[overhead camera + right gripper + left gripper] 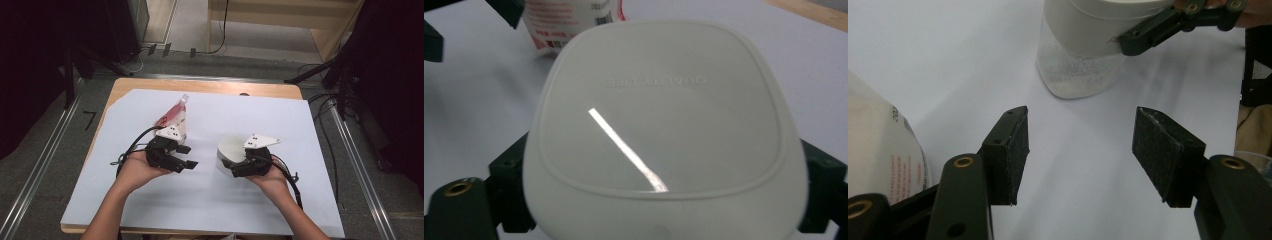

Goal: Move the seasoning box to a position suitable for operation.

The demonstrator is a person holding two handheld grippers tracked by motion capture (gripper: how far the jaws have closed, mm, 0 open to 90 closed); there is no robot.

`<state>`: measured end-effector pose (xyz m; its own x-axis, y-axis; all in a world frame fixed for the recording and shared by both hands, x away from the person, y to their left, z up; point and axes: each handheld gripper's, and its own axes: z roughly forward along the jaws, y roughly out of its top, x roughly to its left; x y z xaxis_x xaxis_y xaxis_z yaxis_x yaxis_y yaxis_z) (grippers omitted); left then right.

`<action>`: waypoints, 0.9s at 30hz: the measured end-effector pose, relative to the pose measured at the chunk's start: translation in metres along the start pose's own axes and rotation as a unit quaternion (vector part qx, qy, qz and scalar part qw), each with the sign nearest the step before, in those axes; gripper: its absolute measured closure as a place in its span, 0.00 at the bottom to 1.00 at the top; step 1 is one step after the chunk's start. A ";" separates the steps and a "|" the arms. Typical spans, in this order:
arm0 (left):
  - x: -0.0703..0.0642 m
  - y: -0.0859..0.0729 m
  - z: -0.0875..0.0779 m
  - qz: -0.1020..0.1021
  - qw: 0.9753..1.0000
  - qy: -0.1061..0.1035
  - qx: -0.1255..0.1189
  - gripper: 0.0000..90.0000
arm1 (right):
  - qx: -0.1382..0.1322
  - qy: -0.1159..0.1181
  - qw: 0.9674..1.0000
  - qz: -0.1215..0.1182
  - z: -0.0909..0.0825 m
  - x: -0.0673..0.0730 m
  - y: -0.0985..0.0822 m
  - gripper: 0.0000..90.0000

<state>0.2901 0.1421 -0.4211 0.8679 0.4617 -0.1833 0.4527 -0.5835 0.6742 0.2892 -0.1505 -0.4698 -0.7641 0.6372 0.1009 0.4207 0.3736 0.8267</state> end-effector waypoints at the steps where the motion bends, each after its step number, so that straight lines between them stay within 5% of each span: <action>1: 0.000 0.000 0.000 -0.001 1.000 0.000 -0.002 0.45 | 0.000 0.008 1.000 0.002 -0.002 -0.001 0.000 0.07; 5: -0.001 0.003 0.001 0.003 1.000 0.001 -0.002 0.45 | 0.020 0.000 1.000 0.003 -0.012 0.000 0.002 0.00; 16: -0.004 0.016 0.010 0.012 1.000 -0.009 -0.008 0.43 | 0.027 0.007 1.000 0.014 -0.045 0.000 -0.001 0.01; 20: -0.002 0.024 0.018 0.021 1.000 -0.018 0.005 0.45 | 0.017 0.011 0.999 0.040 -0.060 -0.006 -0.010 0.15; 22: 0.000 0.029 0.022 0.022 1.000 -0.021 0.006 0.44 | 0.009 0.022 0.999 0.040 -0.068 -0.009 -0.015 0.35; 27: 0.010 0.036 0.027 0.018 0.999 -0.026 0.004 0.44 | 0.025 0.020 0.999 0.034 -0.070 -0.011 -0.019 0.42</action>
<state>0.3201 0.1081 -0.4179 0.8929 0.4049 -0.1969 0.4229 -0.6041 0.6755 0.2549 -0.2117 -0.4474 -0.7520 0.6346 0.1786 0.4952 0.3650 0.7884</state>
